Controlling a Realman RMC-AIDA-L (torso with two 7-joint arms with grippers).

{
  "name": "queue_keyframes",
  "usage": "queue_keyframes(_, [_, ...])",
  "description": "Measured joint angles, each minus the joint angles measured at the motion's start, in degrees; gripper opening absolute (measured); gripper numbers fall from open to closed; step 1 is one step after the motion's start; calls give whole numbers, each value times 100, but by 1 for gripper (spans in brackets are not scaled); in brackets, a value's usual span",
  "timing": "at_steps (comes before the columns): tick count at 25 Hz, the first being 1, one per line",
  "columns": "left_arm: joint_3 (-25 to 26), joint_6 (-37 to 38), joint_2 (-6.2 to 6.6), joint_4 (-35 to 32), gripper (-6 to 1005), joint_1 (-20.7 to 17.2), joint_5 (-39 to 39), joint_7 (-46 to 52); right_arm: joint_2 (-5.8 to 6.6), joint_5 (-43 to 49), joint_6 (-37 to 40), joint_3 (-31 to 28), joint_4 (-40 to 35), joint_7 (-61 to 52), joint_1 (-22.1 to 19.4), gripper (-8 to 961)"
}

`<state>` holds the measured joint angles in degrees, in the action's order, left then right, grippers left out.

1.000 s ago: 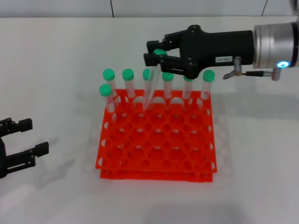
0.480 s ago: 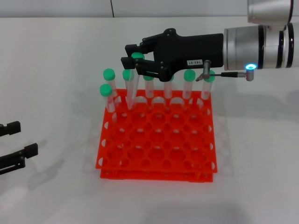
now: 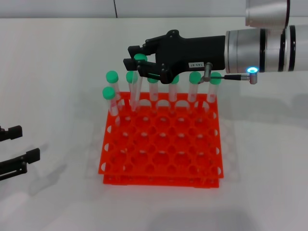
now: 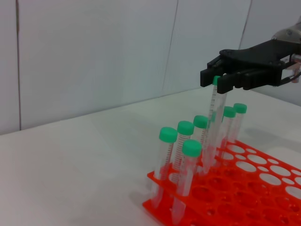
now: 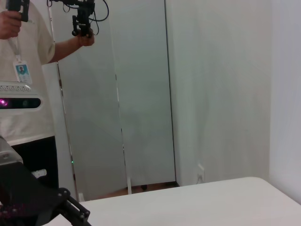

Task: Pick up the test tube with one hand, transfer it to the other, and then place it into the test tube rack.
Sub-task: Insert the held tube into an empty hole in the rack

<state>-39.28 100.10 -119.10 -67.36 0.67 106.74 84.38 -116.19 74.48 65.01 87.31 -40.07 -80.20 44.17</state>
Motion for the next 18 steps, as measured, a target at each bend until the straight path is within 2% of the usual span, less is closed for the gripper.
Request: queue_keyframes(18, [0,0,-8,81,743,13,7,0,0,-97,-347,351,-1,30,26,267])
